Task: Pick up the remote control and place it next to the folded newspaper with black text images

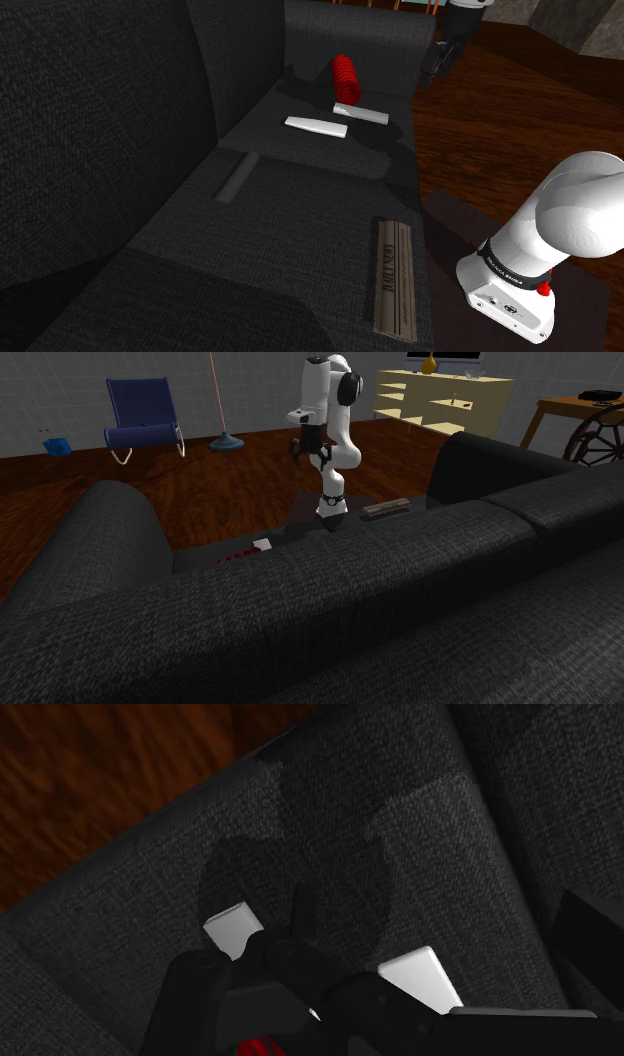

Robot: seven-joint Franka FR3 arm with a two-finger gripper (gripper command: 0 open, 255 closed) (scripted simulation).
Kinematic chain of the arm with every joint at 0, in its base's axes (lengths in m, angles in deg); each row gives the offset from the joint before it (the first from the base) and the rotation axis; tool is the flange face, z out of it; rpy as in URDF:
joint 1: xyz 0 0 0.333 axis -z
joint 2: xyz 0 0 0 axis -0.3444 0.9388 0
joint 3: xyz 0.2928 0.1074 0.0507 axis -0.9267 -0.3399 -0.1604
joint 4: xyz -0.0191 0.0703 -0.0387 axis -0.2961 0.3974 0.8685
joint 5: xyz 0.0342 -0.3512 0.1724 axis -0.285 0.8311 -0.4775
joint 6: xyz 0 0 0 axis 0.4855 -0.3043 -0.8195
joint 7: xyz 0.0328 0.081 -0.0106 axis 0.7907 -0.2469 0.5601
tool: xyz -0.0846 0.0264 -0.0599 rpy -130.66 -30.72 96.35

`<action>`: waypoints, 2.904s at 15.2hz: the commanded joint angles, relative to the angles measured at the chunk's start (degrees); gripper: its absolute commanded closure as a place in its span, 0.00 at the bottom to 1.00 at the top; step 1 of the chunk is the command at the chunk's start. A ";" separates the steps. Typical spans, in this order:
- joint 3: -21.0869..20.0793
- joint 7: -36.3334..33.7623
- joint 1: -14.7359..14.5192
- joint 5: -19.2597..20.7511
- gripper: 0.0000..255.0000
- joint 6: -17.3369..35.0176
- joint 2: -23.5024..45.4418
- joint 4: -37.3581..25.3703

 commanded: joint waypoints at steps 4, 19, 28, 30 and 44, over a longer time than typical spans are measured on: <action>4.95 7.28 -0.84 0.20 0.00 8.03 9.41 -1.79; 14.55 33.41 -2.92 -12.65 0.00 22.29 43.63 -19.54; 13.05 42.53 -0.25 -19.96 0.00 24.32 58.05 -29.83; 12.86 42.80 -0.19 -20.37 0.00 25.58 58.83 -29.29; 12.61 43.15 -0.09 -20.93 1.00 27.15 59.88 -28.69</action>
